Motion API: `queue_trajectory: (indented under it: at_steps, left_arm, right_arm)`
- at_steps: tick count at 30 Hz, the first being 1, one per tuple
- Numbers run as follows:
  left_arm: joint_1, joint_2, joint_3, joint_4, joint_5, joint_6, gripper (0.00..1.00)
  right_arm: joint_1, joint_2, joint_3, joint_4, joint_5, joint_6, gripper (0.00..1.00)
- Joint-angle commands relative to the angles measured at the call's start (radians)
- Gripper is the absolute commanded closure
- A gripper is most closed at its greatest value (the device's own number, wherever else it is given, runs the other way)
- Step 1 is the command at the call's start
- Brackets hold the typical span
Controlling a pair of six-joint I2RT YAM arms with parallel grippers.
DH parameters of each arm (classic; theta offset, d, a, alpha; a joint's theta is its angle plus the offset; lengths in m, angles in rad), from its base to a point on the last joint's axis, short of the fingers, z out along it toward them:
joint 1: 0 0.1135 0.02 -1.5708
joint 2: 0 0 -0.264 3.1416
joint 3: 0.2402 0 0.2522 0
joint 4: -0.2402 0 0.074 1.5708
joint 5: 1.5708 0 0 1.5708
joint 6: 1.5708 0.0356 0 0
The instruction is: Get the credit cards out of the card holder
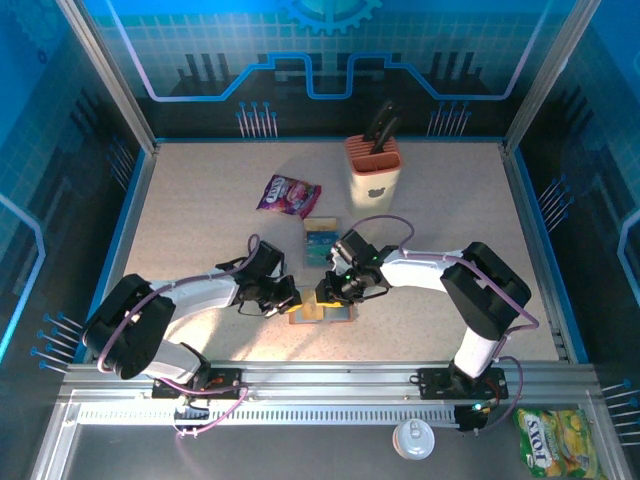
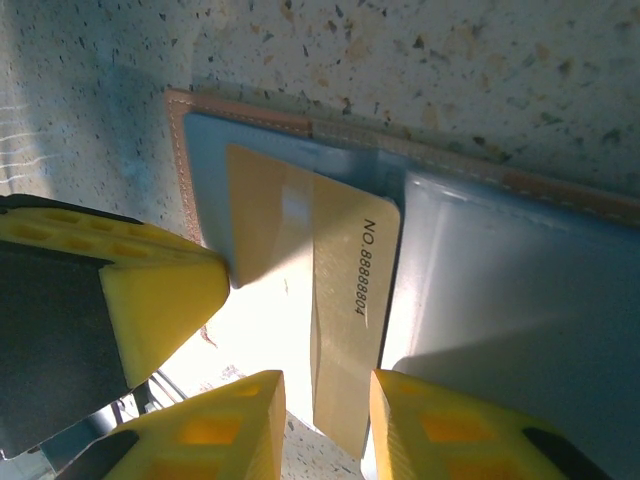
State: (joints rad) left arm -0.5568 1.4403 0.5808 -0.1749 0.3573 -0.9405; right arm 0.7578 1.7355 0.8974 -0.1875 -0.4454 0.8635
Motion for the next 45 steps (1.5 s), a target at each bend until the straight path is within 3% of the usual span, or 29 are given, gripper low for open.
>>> queue_trajectory:
  at_steps: [1, 21, 32, 45]
  left_arm:
    - [-0.004, 0.008, 0.012, -0.037, -0.001, 0.017, 0.97]
    - [-0.004, 0.013, -0.002, -0.045, -0.01, 0.019, 0.97]
    - [-0.004, 0.013, 0.0, -0.056, -0.016, 0.02, 0.97]
    - [-0.005, 0.008, -0.001, -0.058, -0.02, 0.022, 0.97]
  right_arm:
    - [-0.011, 0.003, -0.012, 0.02, -0.013, 0.011, 0.7]
    - [-0.008, 0.041, -0.054, 0.132, -0.078, 0.064, 0.72]
    - [-0.008, -0.035, -0.081, 0.16, -0.074, 0.065, 0.73]
    - [-0.013, -0.002, -0.074, 0.066, -0.02, 0.044, 0.72]
